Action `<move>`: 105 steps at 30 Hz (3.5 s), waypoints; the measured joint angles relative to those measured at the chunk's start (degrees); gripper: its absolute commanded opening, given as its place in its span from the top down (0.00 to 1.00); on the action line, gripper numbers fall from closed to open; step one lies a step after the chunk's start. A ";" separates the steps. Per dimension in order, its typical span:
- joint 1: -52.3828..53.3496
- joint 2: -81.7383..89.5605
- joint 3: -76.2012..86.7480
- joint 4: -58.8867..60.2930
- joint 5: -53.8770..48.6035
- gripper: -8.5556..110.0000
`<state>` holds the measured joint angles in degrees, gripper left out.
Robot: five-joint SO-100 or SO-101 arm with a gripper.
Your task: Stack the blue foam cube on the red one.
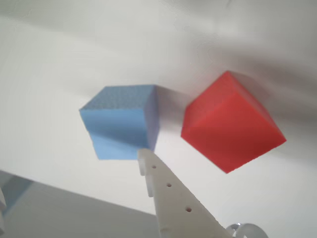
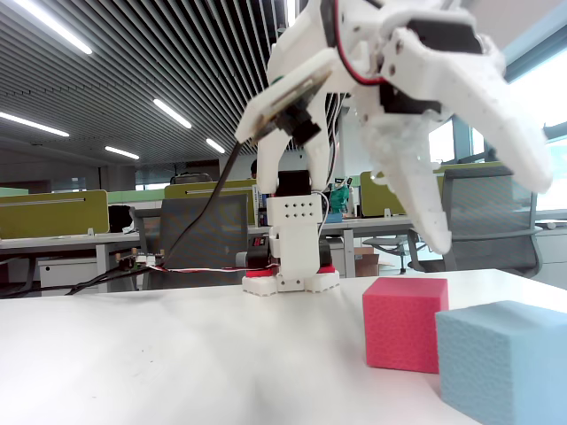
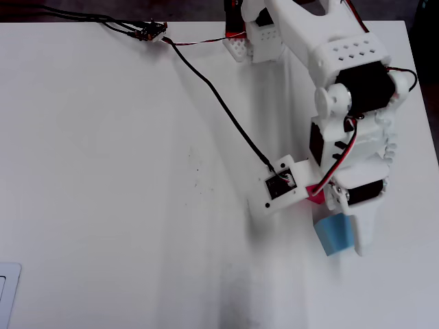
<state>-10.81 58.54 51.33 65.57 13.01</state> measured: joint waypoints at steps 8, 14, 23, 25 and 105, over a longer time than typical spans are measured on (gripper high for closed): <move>-0.88 -5.01 -2.81 1.85 0.00 0.64; -1.49 -8.26 -4.92 1.85 0.00 0.65; -1.58 -11.60 -6.15 0.44 0.53 0.67; -1.58 -12.48 -6.77 0.00 0.97 0.68; 2.29 29.09 42.98 -7.03 4.04 0.75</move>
<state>-8.53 87.63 94.31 58.54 17.05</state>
